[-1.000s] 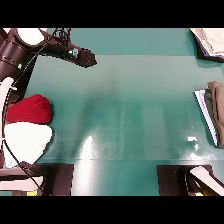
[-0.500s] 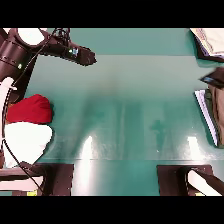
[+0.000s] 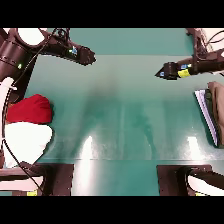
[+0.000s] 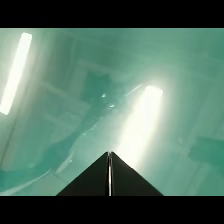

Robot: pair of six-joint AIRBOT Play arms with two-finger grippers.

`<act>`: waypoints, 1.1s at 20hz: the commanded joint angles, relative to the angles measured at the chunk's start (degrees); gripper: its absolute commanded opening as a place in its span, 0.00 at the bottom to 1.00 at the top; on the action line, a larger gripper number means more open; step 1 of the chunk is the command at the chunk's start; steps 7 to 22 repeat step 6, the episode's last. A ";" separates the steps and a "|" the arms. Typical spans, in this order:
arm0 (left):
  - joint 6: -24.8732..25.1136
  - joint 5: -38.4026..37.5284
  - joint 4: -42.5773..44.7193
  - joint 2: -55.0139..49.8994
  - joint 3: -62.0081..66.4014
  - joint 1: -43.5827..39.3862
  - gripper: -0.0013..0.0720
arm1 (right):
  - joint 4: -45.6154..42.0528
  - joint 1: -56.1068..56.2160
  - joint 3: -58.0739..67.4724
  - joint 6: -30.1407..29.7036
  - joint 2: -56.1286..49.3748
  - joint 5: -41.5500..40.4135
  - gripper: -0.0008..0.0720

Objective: Fold the shirts.

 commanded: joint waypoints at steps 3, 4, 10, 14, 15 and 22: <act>-0.04 0.04 0.04 0.00 0.04 -0.02 0.06 | 0.07 1.84 2.64 0.00 -2.27 0.94 0.04; -0.04 0.02 0.04 0.00 0.04 -0.02 0.06 | 0.09 1.84 2.64 0.00 -2.27 1.09 0.04; -0.07 0.04 0.04 0.00 0.04 -0.02 0.06 | 0.11 1.84 2.64 0.00 -2.27 1.38 0.04; -0.07 0.04 0.04 0.00 0.04 -0.02 0.06 | 0.11 1.84 2.64 0.00 -2.27 1.38 0.04; -0.07 0.04 0.04 0.00 0.04 -0.02 0.06 | 0.11 1.84 2.64 0.00 -2.27 1.38 0.04; -0.07 0.04 0.04 0.00 0.04 -0.02 0.06 | 0.11 1.84 2.64 0.00 -2.27 1.38 0.04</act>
